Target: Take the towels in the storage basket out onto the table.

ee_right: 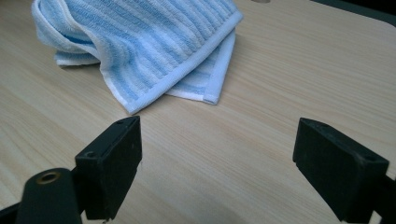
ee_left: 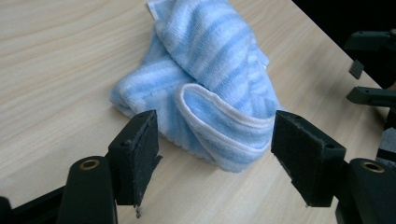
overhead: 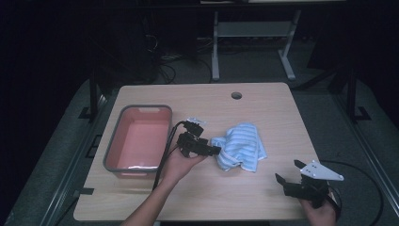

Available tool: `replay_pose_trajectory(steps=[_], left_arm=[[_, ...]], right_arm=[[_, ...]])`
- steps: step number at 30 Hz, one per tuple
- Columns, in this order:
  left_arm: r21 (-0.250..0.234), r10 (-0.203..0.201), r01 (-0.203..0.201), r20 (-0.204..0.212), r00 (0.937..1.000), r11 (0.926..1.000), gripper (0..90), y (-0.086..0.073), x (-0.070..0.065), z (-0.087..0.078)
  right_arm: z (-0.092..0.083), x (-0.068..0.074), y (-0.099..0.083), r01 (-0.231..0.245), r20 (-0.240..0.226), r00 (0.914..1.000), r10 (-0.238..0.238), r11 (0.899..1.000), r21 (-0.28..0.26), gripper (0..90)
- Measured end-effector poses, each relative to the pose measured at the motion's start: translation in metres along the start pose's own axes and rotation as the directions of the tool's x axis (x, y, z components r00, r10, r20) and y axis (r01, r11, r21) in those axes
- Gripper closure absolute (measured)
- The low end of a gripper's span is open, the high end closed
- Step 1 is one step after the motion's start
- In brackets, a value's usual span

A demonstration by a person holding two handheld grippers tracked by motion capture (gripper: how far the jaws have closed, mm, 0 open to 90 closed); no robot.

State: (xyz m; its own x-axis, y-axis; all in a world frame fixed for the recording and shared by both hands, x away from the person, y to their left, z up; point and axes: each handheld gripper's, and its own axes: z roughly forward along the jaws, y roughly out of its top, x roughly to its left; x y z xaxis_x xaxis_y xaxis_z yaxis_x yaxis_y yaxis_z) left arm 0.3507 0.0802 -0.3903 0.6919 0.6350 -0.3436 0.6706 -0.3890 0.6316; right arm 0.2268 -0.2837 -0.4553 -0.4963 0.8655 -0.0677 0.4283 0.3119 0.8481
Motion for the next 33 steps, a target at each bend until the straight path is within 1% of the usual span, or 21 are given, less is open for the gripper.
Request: replay_pose_trajectory(steps=[3, 7, 9, 13, 15, 20, 22, 23, 25, 26, 28, 33], left_arm=[[-0.005, 0.002, -0.002, 0.007, 1.0, 1.0, 31.2, -0.002, -0.001, -0.001], [-0.007, -0.003, 0.004, 0.017, 0.9999, 1.0, 31.0, -0.009, 0.001, -0.003], [-0.009, 0.0, 0.0, 0.019, 0.9998, 1.0, 31.0, -0.013, 0.001, -0.004], [-0.023, -0.009, 0.01, 0.049, 0.9988, 0.9997, 30.8, -0.02, 0.0, -0.008], [-0.023, -0.005, 0.006, 0.048, 0.9989, 0.9997, 30.8, -0.022, -0.001, -0.008], [-0.024, 0.002, -0.001, 0.048, 0.9989, 0.9997, 30.5, -0.032, -0.003, -0.011], [-0.027, 0.003, -0.001, 0.059, 0.9983, 0.9996, 30.5, -0.035, -0.004, -0.012], [-0.024, 0.01, -0.009, 0.053, 0.9986, 0.9997, 30.5, -0.036, -0.004, -0.012], [-0.023, 0.009, -0.008, 0.051, 0.9987, 0.9997, 29.5, -0.037, -0.005, -0.012], [-0.028, 0.007, -0.005, 0.063, 0.998, 0.9996, 29.6, -0.04, -0.005, -0.013], [-0.027, 0.016, -0.014, 0.048, 0.9987, 0.9995, 29.6, -0.043, -0.006, -0.014], [-0.025, 0.025, -0.024, 0.044, 0.9987, 0.9994, 29.6, -0.05, -0.008, -0.015]], right_arm=[[0.0, 0.0, 0.0, -0.003, 0.001, 1.0, 0.003, 1.0, 0.003, 15.1], [0.0, -0.001, -0.001, -0.002, 0.001, 1.0, 0.002, 1.0, 0.003, 15.1], [0.0, -0.001, -0.001, -0.003, 0.002, 1.0, 0.003, 1.0, 0.003, 15.1], [0.001, 0.0, -0.002, -0.003, 0.001, 1.0, 0.003, 1.0, 0.008, 15.1], [0.002, 0.0, -0.001, -0.002, 0.001, 1.0, 0.002, 1.0, 0.01, 15.1], [0.003, 0.002, -0.002, -0.003, 0.001, 1.0, 0.003, 1.0, 0.017, 15.1], [0.003, 0.001, -0.003, -0.003, 0.0, 1.0, 0.003, 1.0, 0.016, 15.1], [0.003, 0.001, -0.003, -0.003, -0.001, 1.0, 0.003, 1.0, 0.019, 15.1], [0.003, 0.001, -0.003, -0.006, -0.001, 1.0, 0.006, 1.0, 0.021, 15.1], [0.003, 0.001, -0.004, -0.006, -0.001, 1.0, 0.006, 1.0, 0.023, 15.1], [0.003, 0.001, -0.004, -0.004, 0.0, 1.0, 0.004, 1.0, 0.023, 15.1], [0.003, 0.001, -0.004, -0.005, 0.002, 1.0, 0.005, 1.0, 0.024, 15.1]])
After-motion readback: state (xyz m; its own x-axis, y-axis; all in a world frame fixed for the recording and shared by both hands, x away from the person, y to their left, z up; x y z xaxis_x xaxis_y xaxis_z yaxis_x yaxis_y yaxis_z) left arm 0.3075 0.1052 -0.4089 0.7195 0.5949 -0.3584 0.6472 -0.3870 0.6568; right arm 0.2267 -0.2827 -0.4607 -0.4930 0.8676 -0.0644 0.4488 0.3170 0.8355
